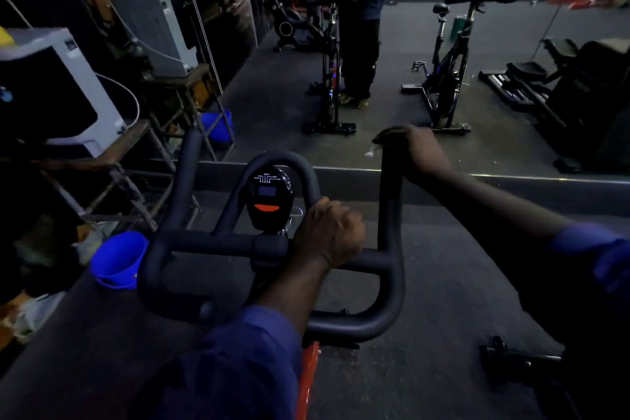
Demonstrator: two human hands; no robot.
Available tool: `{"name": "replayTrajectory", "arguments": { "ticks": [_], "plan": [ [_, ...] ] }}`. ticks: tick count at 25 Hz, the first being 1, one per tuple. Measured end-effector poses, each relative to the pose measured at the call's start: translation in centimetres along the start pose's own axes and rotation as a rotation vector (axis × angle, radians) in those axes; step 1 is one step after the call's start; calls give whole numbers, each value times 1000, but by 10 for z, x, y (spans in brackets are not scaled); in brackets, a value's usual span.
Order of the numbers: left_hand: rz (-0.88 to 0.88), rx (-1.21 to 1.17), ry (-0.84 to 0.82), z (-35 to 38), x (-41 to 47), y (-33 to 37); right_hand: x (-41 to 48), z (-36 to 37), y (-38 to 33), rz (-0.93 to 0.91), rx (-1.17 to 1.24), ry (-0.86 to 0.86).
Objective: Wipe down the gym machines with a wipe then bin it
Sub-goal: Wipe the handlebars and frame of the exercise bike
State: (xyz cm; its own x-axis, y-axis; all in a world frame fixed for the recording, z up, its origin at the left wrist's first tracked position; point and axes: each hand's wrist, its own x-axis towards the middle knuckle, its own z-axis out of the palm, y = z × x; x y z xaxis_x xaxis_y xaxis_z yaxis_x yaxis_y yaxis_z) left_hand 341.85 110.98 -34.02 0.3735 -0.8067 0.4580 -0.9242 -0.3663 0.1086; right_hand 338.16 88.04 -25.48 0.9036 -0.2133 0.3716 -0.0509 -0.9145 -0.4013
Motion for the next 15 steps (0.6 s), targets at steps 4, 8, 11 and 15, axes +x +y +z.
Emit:
{"name": "replayTrajectory", "arguments": {
  "ticks": [4,8,11,15],
  "plan": [
    [7,5,6,1,0,1,-17,38,10,418,379,377],
    [-14,21,-21,0,2,1,-13,44,21,673,797,420],
    [-22,46,-26,1,1,2,-59,43,-1,684,1129,320],
    [-29,77,-15,0,4,5,-145,70,-9,661,1276,51]
  ]
}}
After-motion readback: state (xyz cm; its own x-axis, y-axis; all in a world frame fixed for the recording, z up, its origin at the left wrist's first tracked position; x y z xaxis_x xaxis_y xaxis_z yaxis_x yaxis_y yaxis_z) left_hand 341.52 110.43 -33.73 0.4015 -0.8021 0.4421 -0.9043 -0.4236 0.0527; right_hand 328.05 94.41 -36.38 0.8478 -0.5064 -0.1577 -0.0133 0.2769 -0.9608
